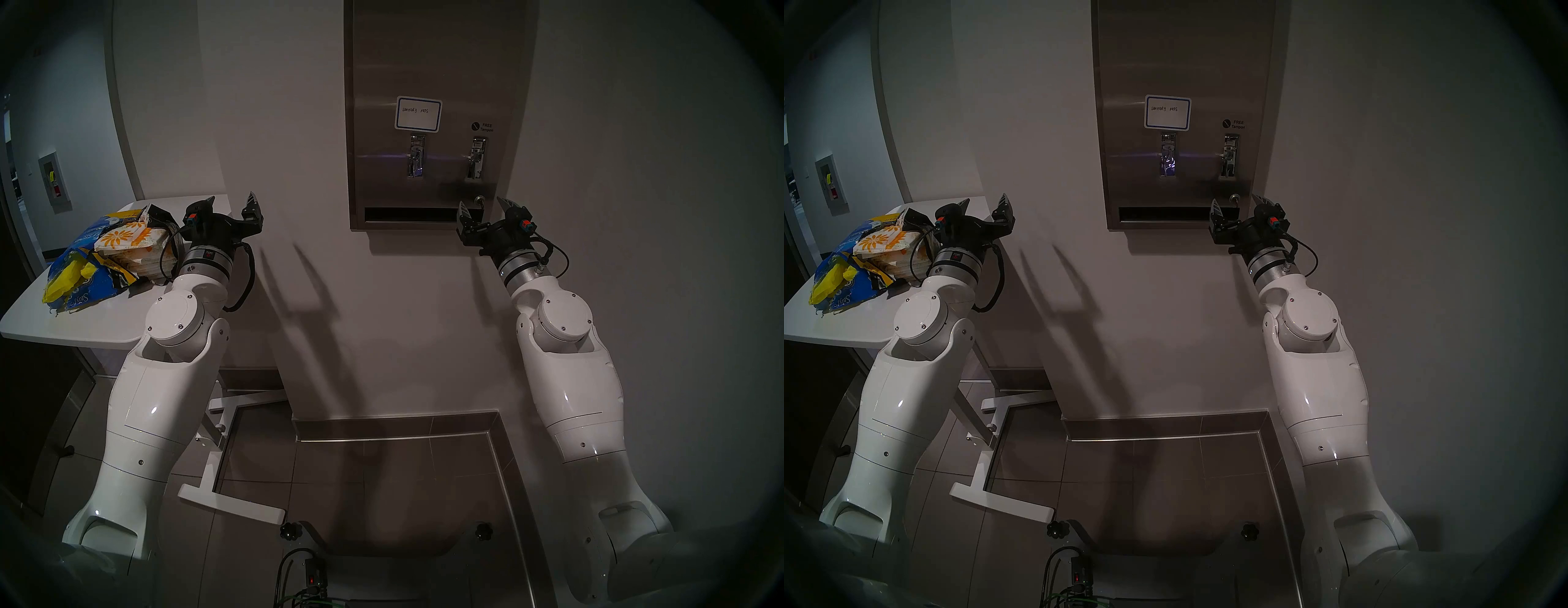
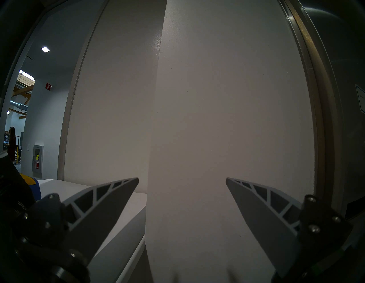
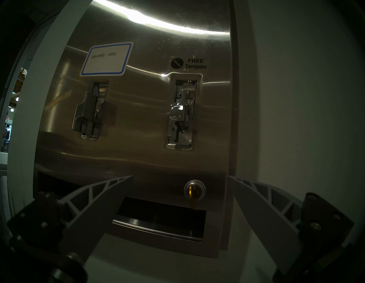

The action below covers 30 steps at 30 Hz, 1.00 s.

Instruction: Open the dispenser door, put the pads inside, close the door

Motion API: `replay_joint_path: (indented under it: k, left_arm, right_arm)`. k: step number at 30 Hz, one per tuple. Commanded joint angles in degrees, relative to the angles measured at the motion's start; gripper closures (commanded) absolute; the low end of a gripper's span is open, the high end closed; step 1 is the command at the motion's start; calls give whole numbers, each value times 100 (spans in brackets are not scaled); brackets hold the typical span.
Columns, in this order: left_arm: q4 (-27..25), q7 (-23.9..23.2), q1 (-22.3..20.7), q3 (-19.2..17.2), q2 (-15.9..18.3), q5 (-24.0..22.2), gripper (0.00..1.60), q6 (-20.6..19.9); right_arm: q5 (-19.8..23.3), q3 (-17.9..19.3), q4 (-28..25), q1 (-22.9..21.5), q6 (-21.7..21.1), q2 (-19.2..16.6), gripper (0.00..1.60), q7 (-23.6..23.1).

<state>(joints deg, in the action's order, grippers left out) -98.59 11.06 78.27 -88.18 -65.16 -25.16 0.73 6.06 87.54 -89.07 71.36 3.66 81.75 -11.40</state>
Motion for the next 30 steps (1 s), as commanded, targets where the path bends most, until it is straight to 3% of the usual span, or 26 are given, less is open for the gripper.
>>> replay_joint_path:
  k: [1,16,30]
  left_arm:
    - [-145,-2,-169,-35,3,0,0,54]
    - [-145,-3,-167,-35,3,0,0,52]
    - [-145,-4,-168,-36,3,1,0,51]
  right_arm:
    - [-95,-58,-112,-197,59,56,0,93]
    - [-524,-4,41,-279,181,83,0,630]
    - [-600,-33,297,-473,209,137,0,597]
